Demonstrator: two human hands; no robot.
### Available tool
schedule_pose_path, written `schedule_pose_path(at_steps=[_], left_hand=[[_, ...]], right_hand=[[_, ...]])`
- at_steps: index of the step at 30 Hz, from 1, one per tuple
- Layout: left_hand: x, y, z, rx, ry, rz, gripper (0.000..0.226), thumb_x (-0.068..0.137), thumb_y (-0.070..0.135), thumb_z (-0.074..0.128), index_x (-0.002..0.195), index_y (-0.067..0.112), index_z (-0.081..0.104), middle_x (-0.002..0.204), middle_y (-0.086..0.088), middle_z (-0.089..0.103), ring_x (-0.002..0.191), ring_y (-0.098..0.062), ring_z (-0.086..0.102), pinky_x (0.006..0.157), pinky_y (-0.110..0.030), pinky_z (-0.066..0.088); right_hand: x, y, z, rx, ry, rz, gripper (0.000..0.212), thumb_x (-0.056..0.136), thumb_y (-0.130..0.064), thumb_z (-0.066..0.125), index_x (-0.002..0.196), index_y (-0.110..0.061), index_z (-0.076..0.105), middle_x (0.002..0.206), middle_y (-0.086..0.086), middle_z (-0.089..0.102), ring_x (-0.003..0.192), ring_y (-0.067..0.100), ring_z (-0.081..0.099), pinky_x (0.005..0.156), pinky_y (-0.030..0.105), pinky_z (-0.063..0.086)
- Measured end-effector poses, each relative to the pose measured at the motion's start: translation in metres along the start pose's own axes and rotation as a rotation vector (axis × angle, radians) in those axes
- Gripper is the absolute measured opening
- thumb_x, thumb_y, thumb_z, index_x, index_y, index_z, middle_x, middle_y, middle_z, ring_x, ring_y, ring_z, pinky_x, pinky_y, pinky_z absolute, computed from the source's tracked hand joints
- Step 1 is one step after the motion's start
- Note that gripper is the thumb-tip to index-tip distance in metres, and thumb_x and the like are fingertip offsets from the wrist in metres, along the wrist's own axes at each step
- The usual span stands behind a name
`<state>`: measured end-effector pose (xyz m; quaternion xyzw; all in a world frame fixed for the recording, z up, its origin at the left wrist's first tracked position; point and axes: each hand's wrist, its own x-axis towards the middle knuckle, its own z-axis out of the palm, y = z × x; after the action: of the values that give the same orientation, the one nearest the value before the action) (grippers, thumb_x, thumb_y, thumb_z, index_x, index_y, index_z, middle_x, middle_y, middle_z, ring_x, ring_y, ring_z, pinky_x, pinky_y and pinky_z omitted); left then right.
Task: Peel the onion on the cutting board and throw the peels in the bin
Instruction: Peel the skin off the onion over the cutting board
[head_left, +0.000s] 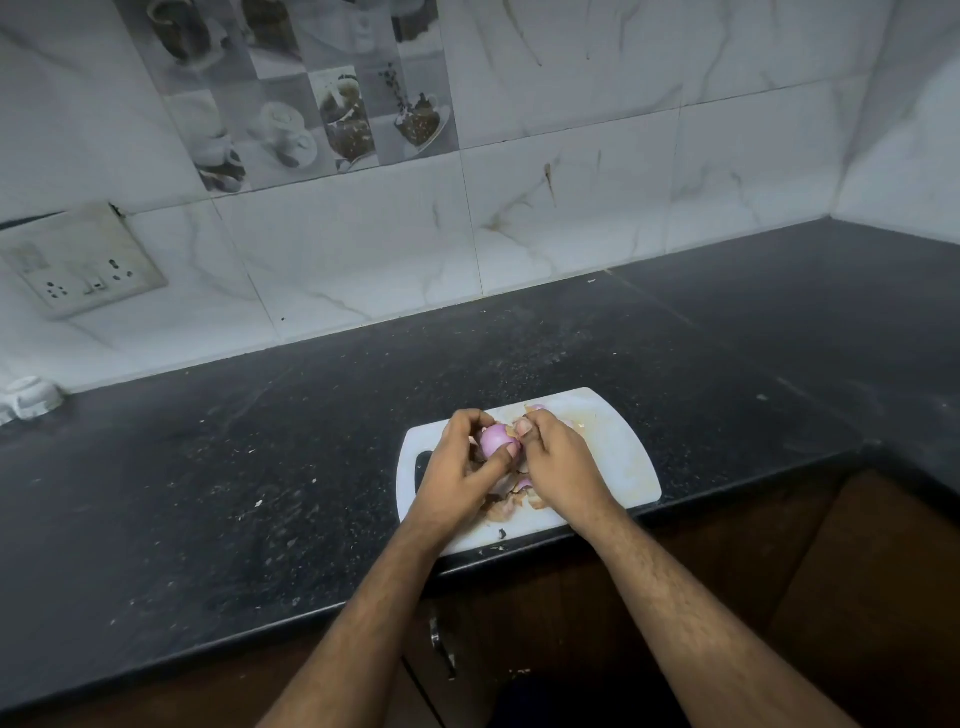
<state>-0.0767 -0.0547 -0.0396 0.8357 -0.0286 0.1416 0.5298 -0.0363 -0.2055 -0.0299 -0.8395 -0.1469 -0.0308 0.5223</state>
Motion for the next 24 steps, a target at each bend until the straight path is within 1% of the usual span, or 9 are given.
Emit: schedule_pose_path(at_steps=[2, 4, 6, 8, 10, 16, 19, 21, 24], left_hand=[[0.000, -0.001, 0.000, -0.010, -0.005, -0.009, 0.034, 0.091, 0.057, 0.069, 0.117, 0.038, 0.060, 0.121, 0.005, 0.065, 0.110, -0.020, 0.067, 0.094, -0.048, 0.060], [0.000, -0.002, -0.002, -0.061, -0.006, -0.051, 0.033, 0.091, 0.059, 0.067, 0.119, 0.041, 0.064, 0.125, 0.004, 0.066, 0.116, -0.016, 0.067, 0.101, -0.043, 0.058], [0.001, -0.002, -0.004, -0.120, -0.021, -0.095, 0.027, 0.098, 0.052, 0.066, 0.122, 0.039, 0.067, 0.128, 0.002, 0.068, 0.118, -0.015, 0.068, 0.102, -0.037, 0.058], [0.001, -0.003, -0.005, -0.173, -0.025, -0.125, 0.022, 0.104, 0.041, 0.063, 0.125, 0.034, 0.069, 0.129, 0.000, 0.069, 0.118, -0.016, 0.070, 0.099, -0.032, 0.059], [0.001, -0.002, -0.005, -0.221, -0.018, -0.143, 0.022, 0.107, 0.037, 0.060, 0.125, 0.030, 0.071, 0.127, -0.001, 0.073, 0.117, -0.016, 0.071, 0.096, -0.030, 0.059], [0.002, 0.000, -0.007, -0.268, -0.026, -0.204, 0.024, 0.111, 0.031, 0.053, 0.123, 0.024, 0.073, 0.115, 0.000, 0.079, 0.103, -0.013, 0.073, 0.078, -0.020, 0.053], [0.002, 0.000, -0.006, -0.253, -0.024, -0.218, 0.024, 0.111, 0.034, 0.053, 0.120, 0.025, 0.074, 0.108, 0.001, 0.079, 0.088, -0.008, 0.071, 0.069, -0.016, 0.050], [0.003, 0.000, -0.005, -0.253, -0.029, -0.217, 0.025, 0.110, 0.037, 0.053, 0.117, 0.026, 0.074, 0.105, 0.000, 0.078, 0.086, -0.012, 0.071, 0.072, -0.020, 0.053], [0.004, -0.003, -0.004, -0.252, -0.034, -0.197, 0.028, 0.102, 0.047, 0.056, 0.112, 0.031, 0.076, 0.113, -0.003, 0.079, 0.111, -0.026, 0.074, 0.098, -0.044, 0.059]], right_hand=[[0.000, 0.002, -0.002, 0.064, 0.044, -0.002, 0.021, 0.108, -0.027, 0.043, 0.104, -0.017, 0.062, 0.096, -0.006, 0.069, 0.085, 0.003, 0.064, 0.066, 0.014, 0.049], [0.000, 0.006, -0.005, 0.206, 0.078, 0.006, 0.022, 0.108, -0.026, 0.045, 0.100, -0.021, 0.065, 0.093, -0.007, 0.070, 0.084, 0.004, 0.064, 0.073, 0.019, 0.049], [0.000, 0.010, -0.008, 0.342, 0.076, -0.006, 0.023, 0.108, -0.030, 0.046, 0.103, -0.028, 0.068, 0.098, -0.008, 0.073, 0.091, 0.007, 0.068, 0.082, 0.027, 0.054], [-0.003, 0.011, -0.011, 0.385, 0.031, -0.080, 0.018, 0.106, -0.033, 0.052, 0.114, -0.030, 0.068, 0.109, -0.014, 0.072, 0.103, 0.005, 0.067, 0.088, 0.025, 0.056], [-0.006, 0.008, -0.011, 0.369, -0.007, -0.142, 0.018, 0.101, -0.029, 0.063, 0.118, -0.028, 0.069, 0.112, -0.015, 0.071, 0.105, 0.004, 0.067, 0.088, 0.021, 0.056], [-0.008, 0.006, -0.004, 0.226, 0.070, -0.182, 0.012, 0.091, -0.013, 0.075, 0.102, -0.018, 0.077, 0.098, -0.013, 0.070, 0.094, 0.001, 0.069, 0.079, 0.017, 0.057], [-0.012, 0.005, -0.003, 0.105, 0.144, -0.224, 0.004, 0.092, -0.014, 0.073, 0.095, -0.015, 0.076, 0.089, -0.013, 0.070, 0.088, -0.004, 0.066, 0.078, 0.005, 0.049], [-0.013, 0.004, -0.003, 0.061, 0.159, -0.230, 0.003, 0.094, -0.016, 0.071, 0.093, -0.015, 0.074, 0.088, -0.013, 0.069, 0.083, -0.003, 0.065, 0.075, 0.004, 0.047], [-0.011, 0.006, 0.001, -0.056, 0.176, -0.231, 0.007, 0.097, -0.022, 0.067, 0.093, -0.016, 0.069, 0.089, -0.013, 0.065, 0.084, 0.002, 0.061, 0.077, 0.009, 0.045]])
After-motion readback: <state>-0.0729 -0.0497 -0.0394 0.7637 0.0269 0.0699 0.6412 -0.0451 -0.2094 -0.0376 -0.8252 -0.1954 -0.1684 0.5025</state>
